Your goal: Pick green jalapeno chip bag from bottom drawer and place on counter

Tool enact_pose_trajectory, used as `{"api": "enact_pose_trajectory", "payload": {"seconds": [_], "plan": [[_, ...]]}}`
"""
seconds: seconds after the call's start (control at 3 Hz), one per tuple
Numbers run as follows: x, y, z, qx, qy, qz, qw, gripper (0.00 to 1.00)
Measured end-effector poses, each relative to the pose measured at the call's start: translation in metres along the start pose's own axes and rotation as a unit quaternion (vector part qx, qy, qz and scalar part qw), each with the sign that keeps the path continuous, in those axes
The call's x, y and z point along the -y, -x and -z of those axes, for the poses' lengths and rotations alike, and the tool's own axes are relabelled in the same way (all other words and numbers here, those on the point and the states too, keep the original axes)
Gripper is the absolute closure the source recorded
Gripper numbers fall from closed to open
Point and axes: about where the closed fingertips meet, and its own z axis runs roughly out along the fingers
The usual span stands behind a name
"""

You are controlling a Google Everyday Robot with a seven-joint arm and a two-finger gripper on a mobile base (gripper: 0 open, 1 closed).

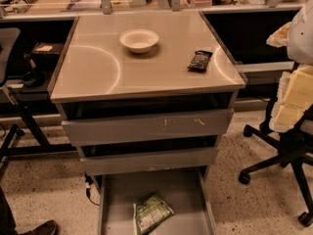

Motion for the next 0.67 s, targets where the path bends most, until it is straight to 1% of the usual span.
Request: {"api": "enact_pose_trajectory", "payload": {"seconds": [0.33, 0.67], "plan": [[0.0, 0.0, 0.0, 0.0, 0.0, 0.0, 1.0, 0.0], [-0.003, 0.003, -0.024, -0.004, -0.004, 0.023, 0.9997, 0.0]]}}
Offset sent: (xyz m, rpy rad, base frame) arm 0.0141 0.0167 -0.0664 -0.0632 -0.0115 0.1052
